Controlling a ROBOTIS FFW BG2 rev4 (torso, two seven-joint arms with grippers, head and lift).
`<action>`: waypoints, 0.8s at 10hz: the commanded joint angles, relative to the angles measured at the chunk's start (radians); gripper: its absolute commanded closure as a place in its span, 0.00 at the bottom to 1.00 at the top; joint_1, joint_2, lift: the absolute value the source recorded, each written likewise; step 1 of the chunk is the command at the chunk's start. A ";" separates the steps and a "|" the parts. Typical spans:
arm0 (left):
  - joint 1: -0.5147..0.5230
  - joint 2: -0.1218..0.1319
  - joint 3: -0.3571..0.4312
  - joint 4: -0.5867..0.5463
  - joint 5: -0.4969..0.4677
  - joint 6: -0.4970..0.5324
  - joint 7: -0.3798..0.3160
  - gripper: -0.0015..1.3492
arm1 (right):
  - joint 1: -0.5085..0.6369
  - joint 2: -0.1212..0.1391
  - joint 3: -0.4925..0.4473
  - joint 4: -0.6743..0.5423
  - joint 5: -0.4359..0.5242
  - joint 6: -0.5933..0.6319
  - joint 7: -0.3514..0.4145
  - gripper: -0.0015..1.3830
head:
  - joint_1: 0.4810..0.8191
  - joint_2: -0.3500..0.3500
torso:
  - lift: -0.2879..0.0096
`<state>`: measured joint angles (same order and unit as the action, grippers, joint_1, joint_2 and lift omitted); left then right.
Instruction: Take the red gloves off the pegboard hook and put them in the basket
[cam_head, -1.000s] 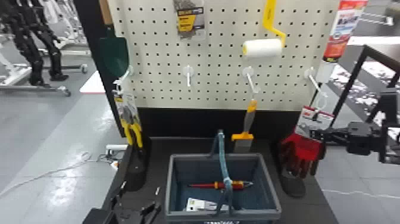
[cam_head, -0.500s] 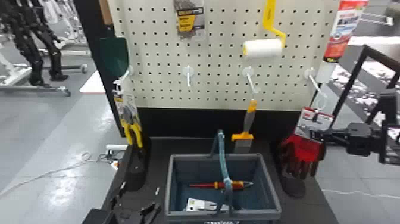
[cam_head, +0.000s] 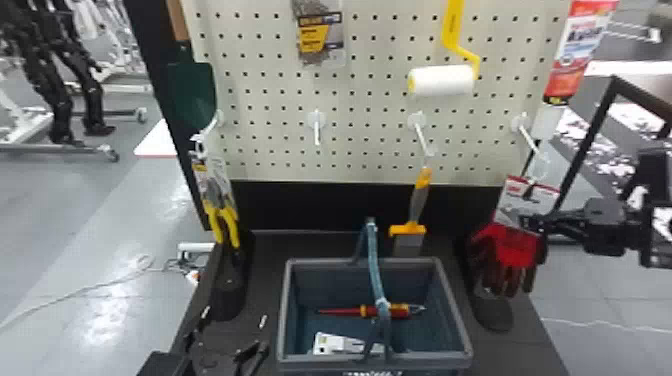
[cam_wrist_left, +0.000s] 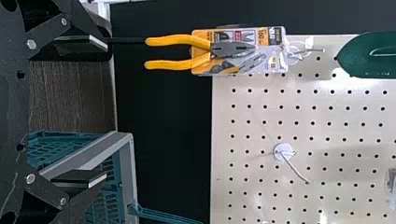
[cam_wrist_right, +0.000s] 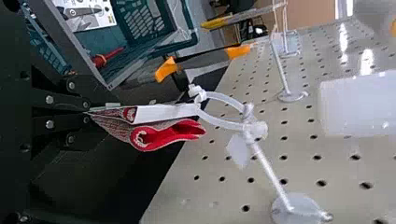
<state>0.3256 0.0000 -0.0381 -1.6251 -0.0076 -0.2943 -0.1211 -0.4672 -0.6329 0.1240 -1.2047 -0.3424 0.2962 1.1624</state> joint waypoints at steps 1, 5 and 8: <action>0.007 -0.003 0.003 -0.004 -0.002 0.000 0.000 0.24 | 0.022 -0.010 -0.043 -0.090 0.039 0.014 0.005 0.93 | 0.20 0.50 | 0.63; 0.010 -0.003 0.004 -0.007 -0.002 0.001 0.000 0.24 | 0.222 0.021 -0.241 -0.375 0.109 0.147 -0.001 0.93 | 0.20 0.50 | 0.63; 0.012 -0.003 0.006 -0.009 -0.003 0.001 0.000 0.24 | 0.282 0.144 -0.242 -0.463 0.080 0.199 -0.009 0.93 | 0.20 0.50 | 0.63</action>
<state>0.3401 0.0000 -0.0310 -1.6336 -0.0107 -0.2946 -0.1211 -0.1883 -0.5067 -0.1289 -1.6604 -0.2569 0.4913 1.1533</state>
